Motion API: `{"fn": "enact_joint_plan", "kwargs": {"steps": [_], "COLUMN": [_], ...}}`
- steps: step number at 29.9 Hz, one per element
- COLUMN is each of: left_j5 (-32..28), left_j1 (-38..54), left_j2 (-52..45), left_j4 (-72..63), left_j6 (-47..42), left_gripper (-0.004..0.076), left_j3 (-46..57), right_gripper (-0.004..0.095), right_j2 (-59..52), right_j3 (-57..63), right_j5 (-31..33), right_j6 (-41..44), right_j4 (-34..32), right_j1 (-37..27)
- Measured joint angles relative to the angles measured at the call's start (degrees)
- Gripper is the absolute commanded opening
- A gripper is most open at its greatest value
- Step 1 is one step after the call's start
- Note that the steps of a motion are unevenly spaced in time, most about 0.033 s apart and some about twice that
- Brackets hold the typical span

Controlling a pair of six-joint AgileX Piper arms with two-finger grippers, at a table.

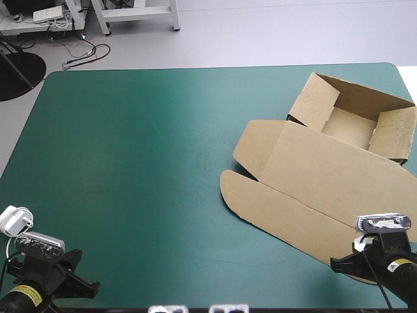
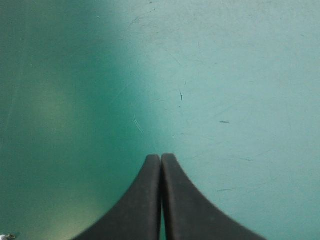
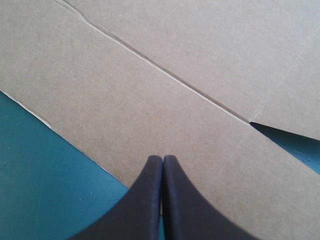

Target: Fold the box

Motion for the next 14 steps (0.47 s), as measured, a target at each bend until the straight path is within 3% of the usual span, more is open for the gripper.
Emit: {"fn": "enact_joint_plan", "kwargs": {"steps": [14], "left_j5": [0.1], "left_j1": [0.0], "left_j2": [0.0], "left_j4": [0.1], "left_j6": [0.0], "left_gripper": [-0.0009], "left_j3": [0.0], "right_gripper": [-0.002], "right_j2": [-1.5], "right_j3": [0.2], "right_j5": [0.2], "right_j6": [0.6], "right_j4": [0.3], "right_j1": [0.0]}}
